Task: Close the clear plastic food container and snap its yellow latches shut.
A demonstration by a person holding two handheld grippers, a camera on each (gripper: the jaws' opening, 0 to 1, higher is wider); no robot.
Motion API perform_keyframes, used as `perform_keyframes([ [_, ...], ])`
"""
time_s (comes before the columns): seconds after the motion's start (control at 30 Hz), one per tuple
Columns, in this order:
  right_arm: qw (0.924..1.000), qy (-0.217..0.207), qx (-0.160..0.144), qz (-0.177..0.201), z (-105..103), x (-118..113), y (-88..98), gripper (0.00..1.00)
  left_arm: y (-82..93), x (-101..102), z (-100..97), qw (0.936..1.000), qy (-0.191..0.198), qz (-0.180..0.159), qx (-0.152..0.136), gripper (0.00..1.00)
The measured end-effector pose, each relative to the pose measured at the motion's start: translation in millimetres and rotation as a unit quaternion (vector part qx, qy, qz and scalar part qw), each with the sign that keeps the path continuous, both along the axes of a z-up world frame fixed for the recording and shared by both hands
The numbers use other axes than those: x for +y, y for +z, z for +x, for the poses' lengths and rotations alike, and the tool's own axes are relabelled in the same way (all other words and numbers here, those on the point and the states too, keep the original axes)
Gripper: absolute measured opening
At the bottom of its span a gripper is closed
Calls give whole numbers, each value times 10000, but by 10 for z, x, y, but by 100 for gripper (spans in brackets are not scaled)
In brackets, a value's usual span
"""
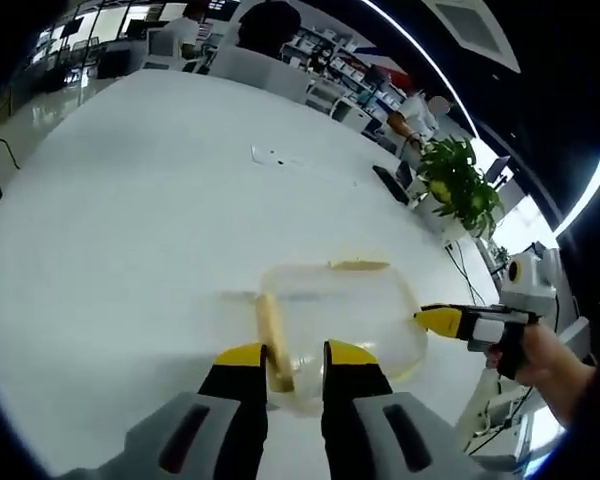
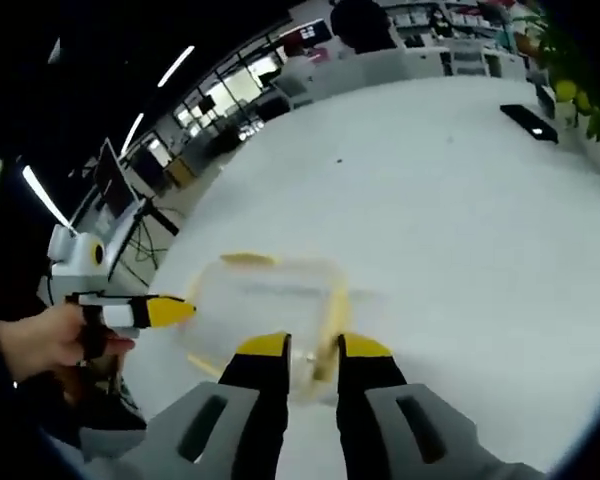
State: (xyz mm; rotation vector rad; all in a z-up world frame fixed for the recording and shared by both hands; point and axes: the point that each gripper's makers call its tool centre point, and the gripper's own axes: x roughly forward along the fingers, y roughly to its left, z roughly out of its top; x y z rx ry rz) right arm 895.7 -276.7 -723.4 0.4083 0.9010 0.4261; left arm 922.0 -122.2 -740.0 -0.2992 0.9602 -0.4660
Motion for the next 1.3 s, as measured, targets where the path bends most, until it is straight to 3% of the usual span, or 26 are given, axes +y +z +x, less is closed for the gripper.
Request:
perform_keyframes([
  [0.23, 10000, -15, -19, 26, 25, 26, 51, 16, -6, -49, 45, 9999, -99, -15, -16, 13],
  [0.37, 9999, -47, -43, 158, -12, 14, 57, 18, 15, -60, 30, 9996, -46, -262, 132, 15],
  [0.47, 9998, 157, -96, 69, -48, 39, 65, 20, 35, -89, 5, 9994, -153, -274, 129, 16],
  [0.57, 9991, 375, -153, -141, -58, 52, 69, 22, 111, -86, -25, 9982, -553, 52, -207, 17],
  [0.73, 9960, 511, -600, -410, 61, 6, 227, 21, 286, -91, 39, 9931, -912, 354, -652, 19],
  [0.9, 9917, 770, -909, -489, 159, 54, 363, 21, 485, -215, 71, 9825, -1491, 425, -1031, 19],
  [1.03, 9858, 1096, -1117, -606, 205, 135, 384, 19, 556, -321, 44, 9759, -1838, 459, -1083, 19],
  [1.3, 9813, 1372, -1166, -680, 256, 231, 356, 17, 577, -484, -14, 9433, -2858, 888, -1434, 18],
])
